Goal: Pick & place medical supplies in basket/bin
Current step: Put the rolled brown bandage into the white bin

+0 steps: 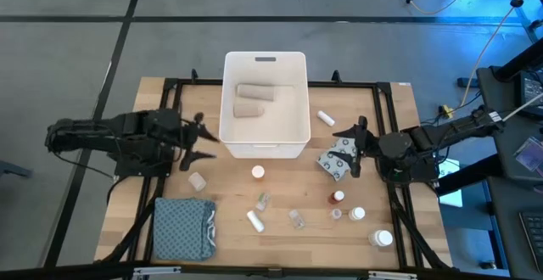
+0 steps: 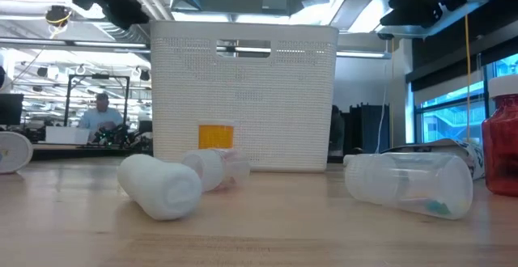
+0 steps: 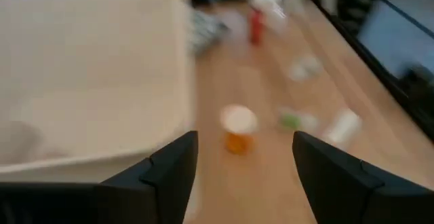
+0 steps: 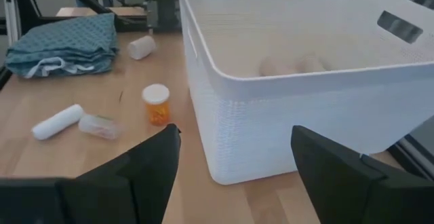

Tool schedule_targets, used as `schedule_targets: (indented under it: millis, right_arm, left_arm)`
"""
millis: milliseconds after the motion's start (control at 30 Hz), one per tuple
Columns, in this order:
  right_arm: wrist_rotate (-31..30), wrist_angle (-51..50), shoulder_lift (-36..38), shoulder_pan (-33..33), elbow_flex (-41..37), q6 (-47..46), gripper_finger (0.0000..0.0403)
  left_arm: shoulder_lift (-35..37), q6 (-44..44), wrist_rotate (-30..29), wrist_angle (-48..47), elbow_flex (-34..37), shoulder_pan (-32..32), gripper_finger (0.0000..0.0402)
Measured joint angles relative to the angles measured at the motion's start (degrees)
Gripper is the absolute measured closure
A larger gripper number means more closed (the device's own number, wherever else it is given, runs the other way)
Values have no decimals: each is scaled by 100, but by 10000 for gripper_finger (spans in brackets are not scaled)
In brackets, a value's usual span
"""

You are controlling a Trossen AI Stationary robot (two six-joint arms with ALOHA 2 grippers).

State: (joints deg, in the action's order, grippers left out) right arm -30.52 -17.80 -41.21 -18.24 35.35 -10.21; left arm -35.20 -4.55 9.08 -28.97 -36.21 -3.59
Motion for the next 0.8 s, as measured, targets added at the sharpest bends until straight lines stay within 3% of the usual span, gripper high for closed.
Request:
schedule_targets:
  millis: [133,267,500,800]
  right_arm:
    - [0,0,0,13,0,-18,122]
    - [2,4,0,13,1,-24,122]
    - [9,30,-3,13,4,-175,122]
    - [9,50,-4,13,4,-176,122]
  left_arm:
    - [-348,60,61,-632,-221,521,172]
    - [-620,66,-387,-1209,-220,981,180]
    - [-1109,45,-417,-1159,-209,1643,189]
    - [-1973,313,-914,-1150,-209,2092,199]
